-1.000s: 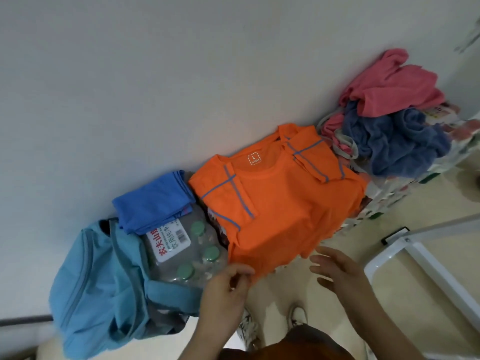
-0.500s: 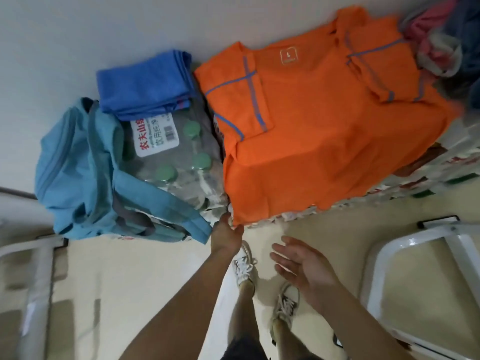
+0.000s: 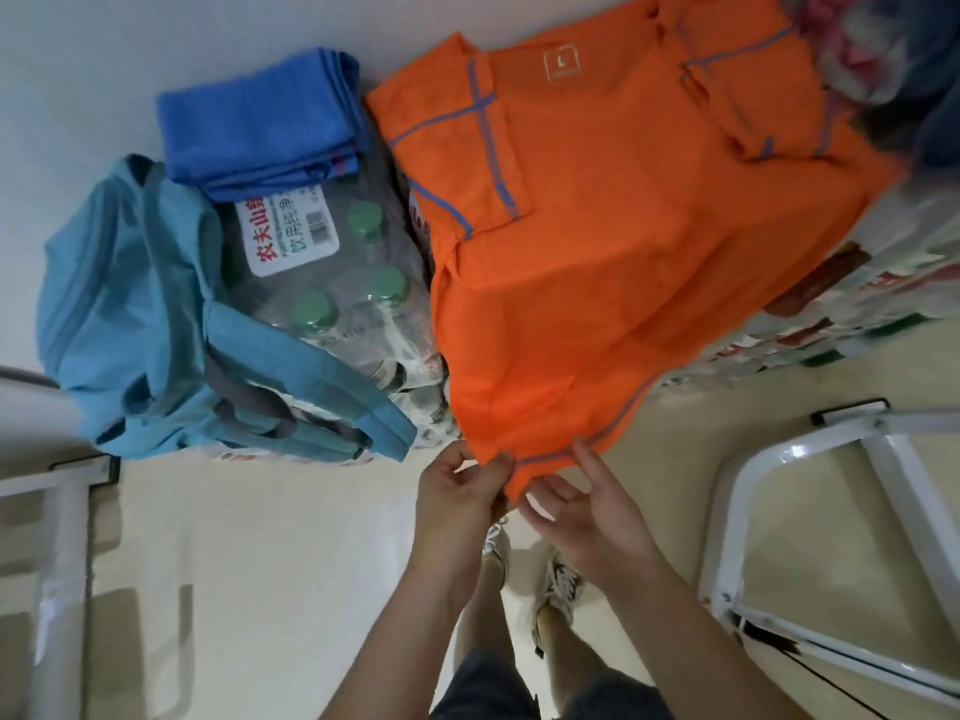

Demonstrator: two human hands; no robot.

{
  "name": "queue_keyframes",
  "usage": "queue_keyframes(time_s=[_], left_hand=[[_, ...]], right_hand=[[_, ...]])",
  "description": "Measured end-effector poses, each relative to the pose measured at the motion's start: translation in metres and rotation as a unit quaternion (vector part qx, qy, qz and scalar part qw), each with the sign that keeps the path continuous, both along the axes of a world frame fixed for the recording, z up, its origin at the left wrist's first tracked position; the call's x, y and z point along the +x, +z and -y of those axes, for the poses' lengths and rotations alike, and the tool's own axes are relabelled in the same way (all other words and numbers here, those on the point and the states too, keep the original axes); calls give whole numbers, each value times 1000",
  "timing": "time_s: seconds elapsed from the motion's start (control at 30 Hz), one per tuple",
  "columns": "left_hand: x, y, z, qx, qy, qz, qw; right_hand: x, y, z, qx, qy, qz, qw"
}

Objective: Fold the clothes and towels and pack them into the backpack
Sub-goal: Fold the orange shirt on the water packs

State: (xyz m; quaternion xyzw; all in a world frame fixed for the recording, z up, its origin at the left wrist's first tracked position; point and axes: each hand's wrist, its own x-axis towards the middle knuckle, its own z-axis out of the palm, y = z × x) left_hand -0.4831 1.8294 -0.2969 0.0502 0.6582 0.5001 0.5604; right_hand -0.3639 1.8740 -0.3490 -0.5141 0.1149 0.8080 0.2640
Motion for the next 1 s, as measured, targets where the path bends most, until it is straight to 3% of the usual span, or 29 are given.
queue_keyframes(time_s=[0.13, 0.2, 0.27, 0.37, 0.43, 0.5, 0.53, 0.57, 0.63, 0.67, 0.7, 0.77, 0.87, 0.93, 1.0], left_hand=[[9, 52, 8, 26, 24, -41, 999], [9, 69, 12, 38, -11, -103, 994], [8, 81, 15, 43, -66, -139, 987], [7, 96, 21, 71, -198, -172, 962], [7, 103, 27, 104, -299, -287, 904], [3, 109, 27, 152, -331, -497, 787], [0, 112, 27, 178, -323, -561, 741], [-2, 117, 26, 199, -303, -598, 715], [-5, 127, 23, 231, -248, -625, 704], [-6, 133, 21, 241, -226, -624, 708], [-6, 139, 20, 248, -211, -619, 715], [-5, 151, 18, 258, -192, -604, 729], [-4, 170, 13, 261, -167, -488, 816], [-3, 183, 6, 266, -159, -418, 854], [-2, 192, -3, 283, -128, -383, 870]], right_hand=[[12, 40, -6, 95, -106, 89, 986], [19, 67, -7, 161, -63, 196, 965], [25, 91, -5, 262, -3, 299, 918], [31, 120, -3, 362, 74, 330, 869], [37, 134, -6, 375, 122, 306, 866], [48, 148, -8, 412, 207, 253, 850], [56, 153, -8, 467, 289, 255, 796], [65, 155, -9, 536, 390, 300, 685], [78, 157, -8, 602, 511, 434, 434], [82, 159, -5, 603, 517, 483, 369], [84, 161, -4, 606, 497, 517, 344], [84, 163, -3, 616, 453, 547, 340], [92, 163, -8, 635, 377, 531, 416], [99, 172, -12, 619, 363, 473, 511], [108, 183, -17, 572, 356, 368, 641]])
